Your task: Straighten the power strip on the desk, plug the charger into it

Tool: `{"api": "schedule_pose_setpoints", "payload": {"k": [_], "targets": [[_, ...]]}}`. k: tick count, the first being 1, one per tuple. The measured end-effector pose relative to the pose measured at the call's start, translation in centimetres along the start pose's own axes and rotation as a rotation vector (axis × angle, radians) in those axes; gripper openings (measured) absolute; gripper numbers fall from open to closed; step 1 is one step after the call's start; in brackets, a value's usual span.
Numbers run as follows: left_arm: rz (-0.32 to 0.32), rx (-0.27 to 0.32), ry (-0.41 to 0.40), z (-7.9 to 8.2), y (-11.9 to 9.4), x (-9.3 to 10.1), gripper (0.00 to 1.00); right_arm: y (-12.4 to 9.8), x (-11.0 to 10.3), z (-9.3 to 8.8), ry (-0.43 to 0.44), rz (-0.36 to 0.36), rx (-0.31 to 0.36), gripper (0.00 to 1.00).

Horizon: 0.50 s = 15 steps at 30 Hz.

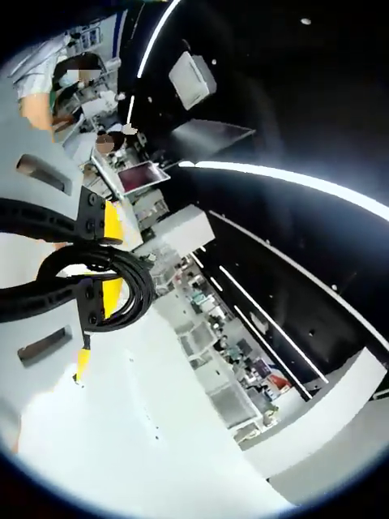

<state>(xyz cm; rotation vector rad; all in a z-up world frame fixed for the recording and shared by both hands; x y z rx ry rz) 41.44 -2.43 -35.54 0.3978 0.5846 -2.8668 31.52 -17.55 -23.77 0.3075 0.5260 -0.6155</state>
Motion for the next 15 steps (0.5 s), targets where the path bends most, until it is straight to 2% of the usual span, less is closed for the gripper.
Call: {"api": "schedule_pose_setpoints", "payload": {"k": [4, 7, 10, 11, 13, 14, 15], "targets": [[0.000, 0.002, -0.011, -0.1, 0.0, 0.0, 0.26, -0.9, 0.1, 0.3, -0.168, -0.040, -0.016, 0.21], [0.000, 0.007, -0.022, -0.2, 0.0, 0.0, 0.26, -1.4, 0.4, 0.5, -0.206, -0.033, -0.035, 0.24], [-0.002, 0.004, -0.021, -0.2, 0.0, 0.0, 0.26, -2.3, 1.3, 0.3, -0.207, -0.009, -0.098, 0.27], [-0.001, 0.003, -0.022, -0.2, 0.0, 0.0, 0.26, -2.7, 2.0, 0.1, -0.239, -0.018, -0.130, 0.28], [-0.001, 0.002, -0.031, -0.3, 0.1, -0.2, 0.26, -3.0, 3.2, -0.2, -0.276, -0.065, -0.171, 0.31], [0.006, 0.003, -0.071, -0.4, 0.0, -0.3, 0.26, -3.1, 4.2, -0.6, -0.326, -0.095, -0.216, 0.34], [0.000, 0.013, -0.048, -0.4, 0.1, -0.2, 0.26, -3.1, 4.8, -0.9, -0.358, -0.115, -0.252, 0.36]]}}
Point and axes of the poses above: the point that each gripper's makers call its tool centre point, and the gripper's own axes: y roughly forward along the fingers, x roughly to its right, z roughly out of its top, the point moved 10 cm from there along -y, roughly backward along the fingers, and after that the axes turned 8 degrees about y, right-handed, at the moved point
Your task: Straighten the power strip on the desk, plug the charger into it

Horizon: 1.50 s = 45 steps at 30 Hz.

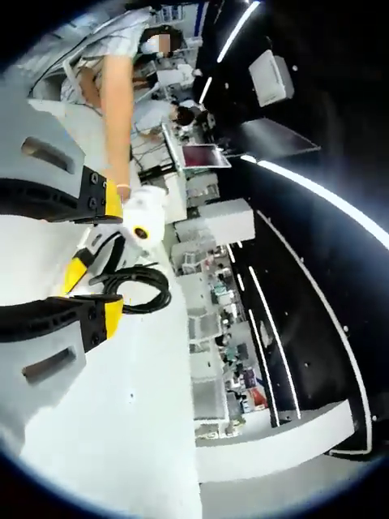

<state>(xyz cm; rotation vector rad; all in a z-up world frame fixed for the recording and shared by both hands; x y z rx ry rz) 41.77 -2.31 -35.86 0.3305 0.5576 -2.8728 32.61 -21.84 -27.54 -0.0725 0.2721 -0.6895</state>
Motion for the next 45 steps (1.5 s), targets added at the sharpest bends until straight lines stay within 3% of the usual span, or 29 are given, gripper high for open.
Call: {"api": "schedule_pose_setpoints", "payload": {"k": [4, 7, 8, 10, 16, 24, 33, 37, 45], "targets": [[-0.001, -0.011, 0.019, 0.1, 0.0, -0.1, 0.26, 1.3, 0.9, -0.9, -0.162, -0.002, -0.092, 0.37], [-0.002, -0.023, 0.027, 0.3, 0.0, 0.0, 0.26, 2.7, 0.9, -0.8, -0.370, -0.011, -0.163, 0.38], [-0.002, -0.026, 0.031, 0.3, 0.0, 0.1, 0.26, 3.2, 0.9, -0.8, -0.416, -0.003, -0.217, 0.36], [-0.001, -0.031, 0.036, 0.3, -0.1, 0.1, 0.26, 4.1, 1.2, -0.6, -0.409, 0.009, -0.241, 0.32], [-0.001, -0.043, 0.043, 0.4, -0.1, 0.1, 0.26, 5.4, 1.7, -0.1, -0.474, 0.037, -0.284, 0.35], [-0.004, -0.058, 0.045, 0.3, -0.1, 0.0, 0.26, 6.3, 2.3, -0.8, -0.498, 0.092, -0.337, 0.38], [-0.006, -0.062, 0.040, 0.2, -0.1, 0.1, 0.26, 7.3, 3.2, -1.0, -0.469, 0.201, -0.345, 0.36], [-0.010, -0.068, 0.039, 0.3, -0.1, 0.0, 0.26, 7.7, 3.5, -0.8, -0.458, 0.231, -0.318, 0.35], [-0.013, -0.072, 0.044, 0.3, -0.2, 0.0, 0.26, 8.6, 3.9, -1.3, -0.465, 0.265, -0.366, 0.33]]}}
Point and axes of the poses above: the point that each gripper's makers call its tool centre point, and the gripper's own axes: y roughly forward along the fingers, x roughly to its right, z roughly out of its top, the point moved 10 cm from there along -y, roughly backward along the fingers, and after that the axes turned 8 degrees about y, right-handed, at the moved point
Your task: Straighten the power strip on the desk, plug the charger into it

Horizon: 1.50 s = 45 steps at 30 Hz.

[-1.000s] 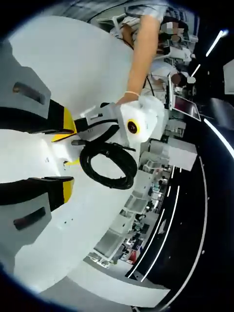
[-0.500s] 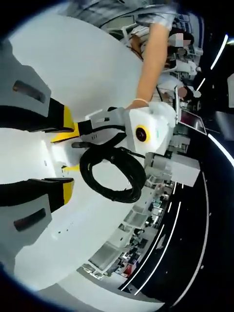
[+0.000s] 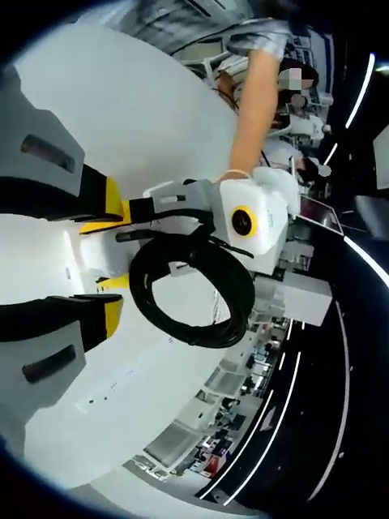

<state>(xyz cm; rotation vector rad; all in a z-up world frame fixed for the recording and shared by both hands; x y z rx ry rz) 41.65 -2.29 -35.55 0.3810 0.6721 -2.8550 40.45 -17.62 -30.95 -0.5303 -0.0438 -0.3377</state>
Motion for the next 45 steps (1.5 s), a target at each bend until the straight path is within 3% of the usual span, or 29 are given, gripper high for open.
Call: {"api": "schedule_pose_setpoints", "payload": {"k": [6, 20, 28, 31, 32, 37, 45], "targets": [[-0.001, -0.008, 0.008, 0.0, 0.0, -0.1, 0.26, 0.5, -0.4, 0.2, -0.034, 0.016, -0.035, 0.25], [0.003, -0.018, -0.001, 0.1, 0.0, -0.2, 0.26, 0.7, 0.2, 0.7, -0.101, 0.074, -0.083, 0.22], [0.013, -0.032, -0.052, 0.2, -0.2, -0.1, 0.27, 0.7, 0.3, 1.0, -0.112, 0.073, -0.123, 0.22], [0.020, -0.029, -0.081, 0.2, -0.6, -0.2, 0.32, 0.7, 0.2, 1.0, -0.112, 0.071, -0.125, 0.22], [0.024, -0.006, -0.070, 0.3, -0.8, -0.4, 0.37, 0.7, 0.1, 1.0, -0.112, 0.069, -0.126, 0.22], [0.033, -0.010, -0.066, 0.4, -1.7, -0.3, 0.55, 0.7, 0.0, 1.0, -0.113, 0.065, -0.125, 0.22], [0.026, 0.002, -0.068, 0.2, -2.7, -0.2, 0.67, 0.6, 0.0, 0.8, -0.100, 0.065, -0.115, 0.22]]}}
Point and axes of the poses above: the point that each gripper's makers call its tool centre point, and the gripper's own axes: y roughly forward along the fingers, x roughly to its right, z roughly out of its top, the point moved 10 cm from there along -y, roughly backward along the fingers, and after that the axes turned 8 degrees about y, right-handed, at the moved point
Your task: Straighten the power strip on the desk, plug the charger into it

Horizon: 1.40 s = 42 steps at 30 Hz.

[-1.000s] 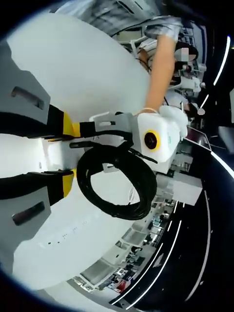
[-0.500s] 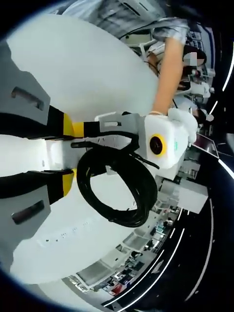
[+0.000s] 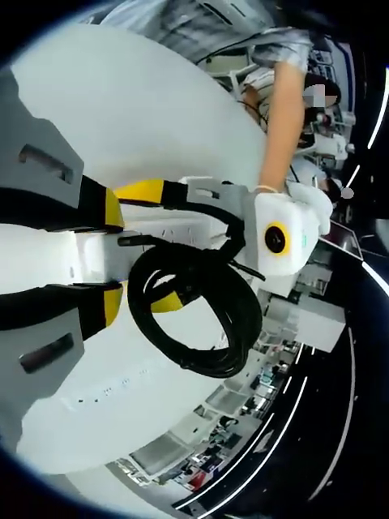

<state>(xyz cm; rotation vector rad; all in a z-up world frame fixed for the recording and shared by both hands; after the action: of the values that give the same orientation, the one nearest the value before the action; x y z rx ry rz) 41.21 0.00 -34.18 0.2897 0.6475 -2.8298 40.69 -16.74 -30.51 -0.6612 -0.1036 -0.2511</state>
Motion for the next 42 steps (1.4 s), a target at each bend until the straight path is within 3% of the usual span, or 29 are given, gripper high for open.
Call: {"api": "schedule_pose_setpoints", "payload": {"k": [5, 11, 18, 23, 25, 29, 31, 32, 33, 34, 37, 42], "targets": [[-0.007, 0.020, -0.041, -0.2, -0.8, -0.2, 0.85, 0.0, -0.1, -0.1, 0.002, 0.001, -0.001, 0.22], [0.011, 0.006, -0.048, -0.6, -2.1, -0.6, 0.99, -0.1, 0.0, -0.1, 0.003, -0.001, -0.001, 0.22], [0.032, -0.006, -0.031, -0.6, -3.7, -0.7, 0.99, 0.0, -0.3, 0.0, -0.005, -0.007, -0.012, 0.22], [0.000, -0.109, -0.027, -1.6, -4.5, -0.7, 0.99, -0.1, -0.6, -0.1, -0.004, -0.010, -0.016, 0.22], [-0.012, -0.190, 0.000, -2.1, -5.0, -0.7, 0.99, -0.1, -0.5, -0.1, 0.000, -0.010, -0.013, 0.22], [-0.029, -0.279, -0.004, -2.7, -5.4, -1.1, 0.99, 0.0, -0.5, 0.0, -0.003, -0.011, -0.018, 0.22], [-0.041, -0.315, -0.035, -2.8, -5.5, -1.1, 0.99, 0.0, -0.5, 0.0, -0.002, -0.011, -0.019, 0.22], [-0.039, -0.353, -0.100, -2.9, -5.5, -1.2, 0.99, 0.0, -0.5, 0.0, 0.000, -0.011, -0.018, 0.22], [-0.039, -0.377, -0.114, -2.9, -5.5, -1.4, 0.99, 0.0, -0.5, 0.0, 0.002, -0.011, -0.018, 0.22], [-0.041, -0.429, -0.081, -2.9, -5.6, -1.7, 0.97, 0.0, -0.4, 0.0, 0.002, -0.011, -0.018, 0.22], [-0.031, -0.478, -0.030, -2.6, -5.9, -2.1, 0.84, 0.0, -0.4, 0.0, 0.000, -0.012, -0.021, 0.22], [-0.054, -0.553, 0.010, -1.8, -5.9, -2.1, 0.79, 0.0, -0.4, 0.0, 0.001, -0.010, -0.017, 0.22]]}}
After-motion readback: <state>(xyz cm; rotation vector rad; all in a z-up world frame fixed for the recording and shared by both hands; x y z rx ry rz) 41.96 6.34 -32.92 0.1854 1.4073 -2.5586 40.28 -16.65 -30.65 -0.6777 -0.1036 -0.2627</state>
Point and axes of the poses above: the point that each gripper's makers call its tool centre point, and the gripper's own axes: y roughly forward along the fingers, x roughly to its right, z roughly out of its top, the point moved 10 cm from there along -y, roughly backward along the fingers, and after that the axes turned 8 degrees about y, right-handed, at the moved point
